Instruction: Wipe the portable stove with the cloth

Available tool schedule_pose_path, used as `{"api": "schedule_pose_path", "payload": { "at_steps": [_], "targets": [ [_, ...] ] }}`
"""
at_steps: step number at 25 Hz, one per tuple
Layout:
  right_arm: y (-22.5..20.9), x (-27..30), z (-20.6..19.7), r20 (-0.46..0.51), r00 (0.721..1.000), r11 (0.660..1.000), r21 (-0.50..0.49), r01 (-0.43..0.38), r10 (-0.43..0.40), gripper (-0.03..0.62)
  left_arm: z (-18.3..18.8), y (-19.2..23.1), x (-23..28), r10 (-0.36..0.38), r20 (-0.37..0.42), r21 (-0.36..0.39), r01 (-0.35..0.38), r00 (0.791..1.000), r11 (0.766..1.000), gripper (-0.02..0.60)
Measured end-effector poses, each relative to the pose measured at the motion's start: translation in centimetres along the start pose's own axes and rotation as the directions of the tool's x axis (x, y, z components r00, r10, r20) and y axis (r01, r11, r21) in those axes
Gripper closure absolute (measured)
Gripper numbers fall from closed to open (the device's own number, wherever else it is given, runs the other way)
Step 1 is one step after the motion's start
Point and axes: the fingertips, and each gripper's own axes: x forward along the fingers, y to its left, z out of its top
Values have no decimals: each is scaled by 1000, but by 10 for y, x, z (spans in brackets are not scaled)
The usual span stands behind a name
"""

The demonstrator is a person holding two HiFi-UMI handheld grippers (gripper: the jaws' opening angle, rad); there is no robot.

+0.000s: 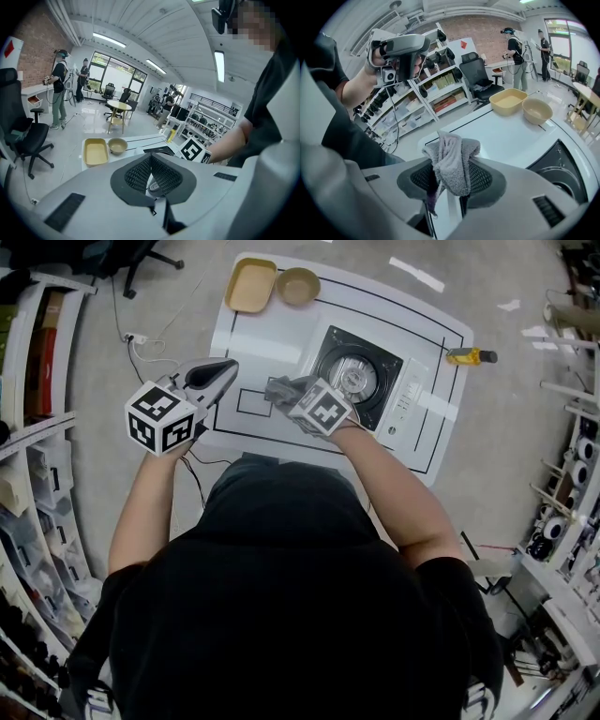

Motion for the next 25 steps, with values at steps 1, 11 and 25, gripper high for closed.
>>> {"api": "schedule_pose_path", "payload": {
  "at_steps": [1, 11, 25],
  "targets": [
    [-7, -1, 2, 6, 1000, 1000, -1, 15, -15, 396, 0, 2, 2, -1, -2, 0, 1, 1000, 1000, 558],
    [-84, -12, 27, 16, 990, 990, -5, 138, -138, 396, 7, 16, 18, -18, -27, -11, 18, 999, 1000, 558],
    [-185, -39, 57, 57, 953, 954, 2, 299, -299, 396, 6, 28, 36, -25, -61, -28, 24, 998, 999, 558]
  ]
}}
